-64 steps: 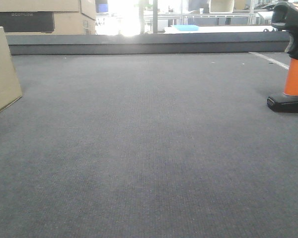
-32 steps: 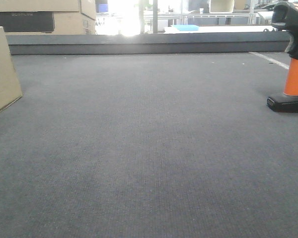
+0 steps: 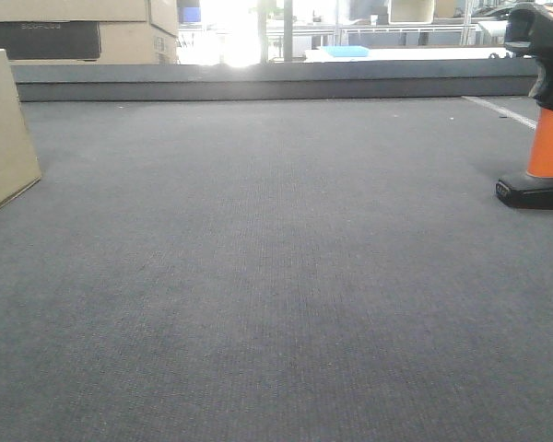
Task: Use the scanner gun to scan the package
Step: 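Close the left gripper on the top edge of the cardboard box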
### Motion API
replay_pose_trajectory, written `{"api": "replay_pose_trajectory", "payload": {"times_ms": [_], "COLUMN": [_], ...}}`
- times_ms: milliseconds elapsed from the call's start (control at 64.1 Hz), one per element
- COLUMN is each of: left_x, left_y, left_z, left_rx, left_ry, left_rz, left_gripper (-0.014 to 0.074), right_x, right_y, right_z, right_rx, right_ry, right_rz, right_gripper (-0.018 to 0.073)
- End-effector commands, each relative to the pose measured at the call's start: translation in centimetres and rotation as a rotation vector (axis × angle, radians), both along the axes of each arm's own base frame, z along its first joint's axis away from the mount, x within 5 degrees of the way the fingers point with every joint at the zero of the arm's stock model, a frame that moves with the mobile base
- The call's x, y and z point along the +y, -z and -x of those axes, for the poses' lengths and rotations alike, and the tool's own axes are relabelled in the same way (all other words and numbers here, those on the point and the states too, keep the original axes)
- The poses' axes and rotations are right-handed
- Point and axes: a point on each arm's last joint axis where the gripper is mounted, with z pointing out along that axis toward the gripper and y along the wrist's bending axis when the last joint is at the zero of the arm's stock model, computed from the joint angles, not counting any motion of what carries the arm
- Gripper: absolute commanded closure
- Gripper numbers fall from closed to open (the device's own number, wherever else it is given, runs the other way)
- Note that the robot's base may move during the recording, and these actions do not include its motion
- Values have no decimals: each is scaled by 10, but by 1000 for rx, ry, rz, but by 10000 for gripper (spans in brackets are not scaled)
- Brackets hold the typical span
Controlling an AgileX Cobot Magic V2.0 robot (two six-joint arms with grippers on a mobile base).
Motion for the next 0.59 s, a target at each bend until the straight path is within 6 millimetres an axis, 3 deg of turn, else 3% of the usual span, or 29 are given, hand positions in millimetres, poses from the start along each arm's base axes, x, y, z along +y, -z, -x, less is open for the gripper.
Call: {"api": "replay_pose_trajectory", "payload": {"times_ms": [0,577], "left_x": [2,12], "left_y": [5,55], "left_z": [-6,-45], "left_rx": [12,131], "left_ry": [15,16], "left_rz": [4,-26], "left_gripper": [109,145], "right_x": [0,0], "right_y": [-2,-2], "right_z": [1,1], "right_rx": [-27,-27], "right_ry": [0,0], "right_rz": [3,3], "right_gripper": [727,727]}}
